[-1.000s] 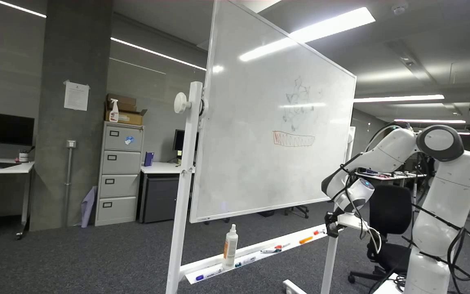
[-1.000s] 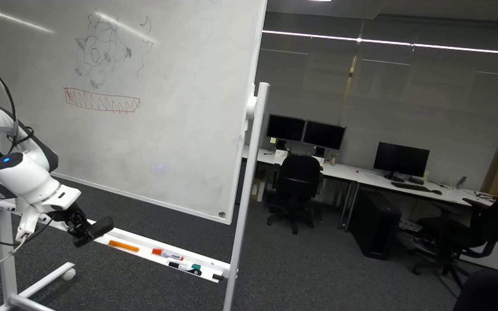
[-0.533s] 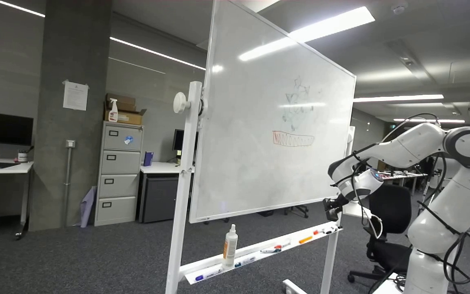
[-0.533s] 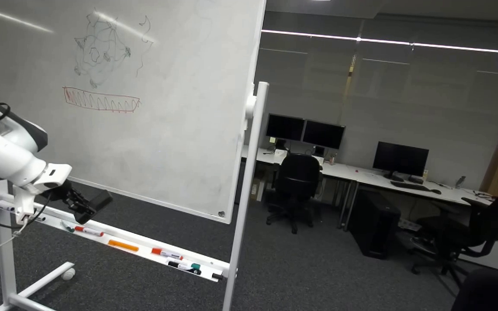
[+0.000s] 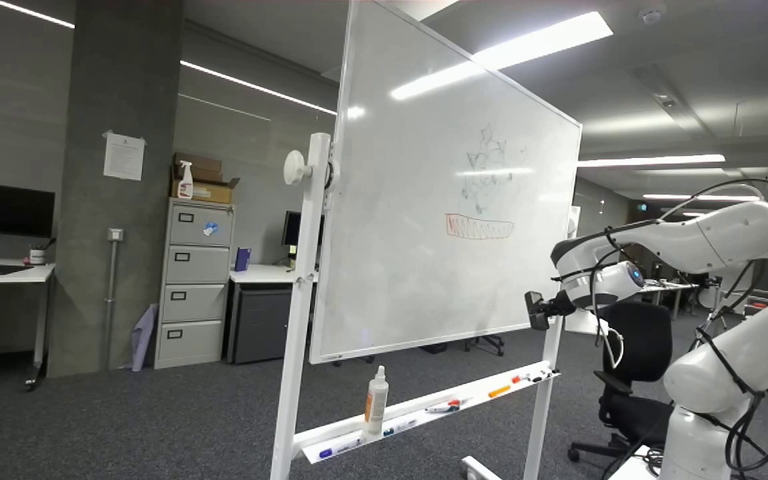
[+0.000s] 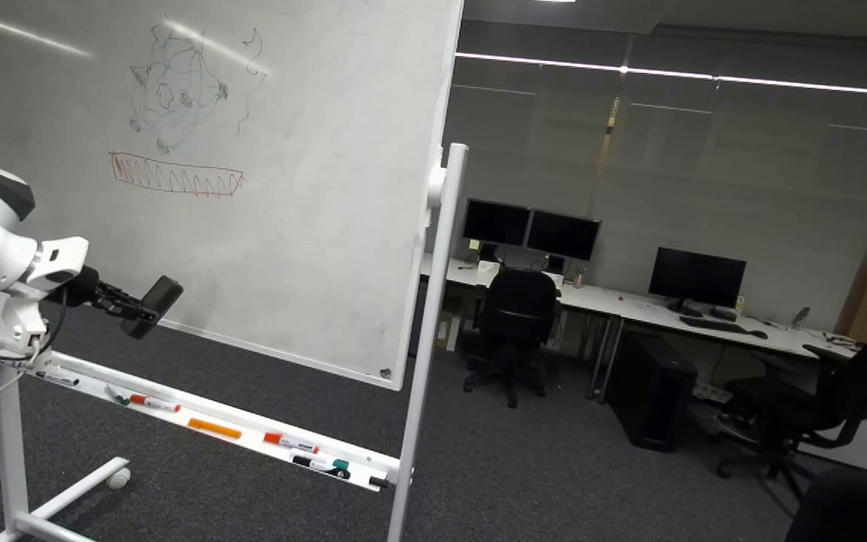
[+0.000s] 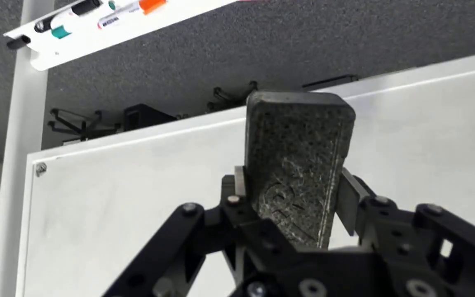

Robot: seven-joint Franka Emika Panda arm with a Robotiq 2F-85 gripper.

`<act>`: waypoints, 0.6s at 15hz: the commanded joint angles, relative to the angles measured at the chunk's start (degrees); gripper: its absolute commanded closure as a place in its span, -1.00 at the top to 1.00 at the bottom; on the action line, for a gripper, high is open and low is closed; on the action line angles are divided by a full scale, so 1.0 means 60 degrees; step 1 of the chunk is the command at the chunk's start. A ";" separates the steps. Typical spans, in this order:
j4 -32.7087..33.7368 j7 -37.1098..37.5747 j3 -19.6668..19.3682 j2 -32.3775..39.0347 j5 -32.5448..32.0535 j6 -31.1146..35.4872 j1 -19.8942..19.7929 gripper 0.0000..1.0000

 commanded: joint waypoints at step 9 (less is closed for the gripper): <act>0.1198 -0.1817 0.0839 -0.2966 0.0527 0.0000 -0.0718 -0.41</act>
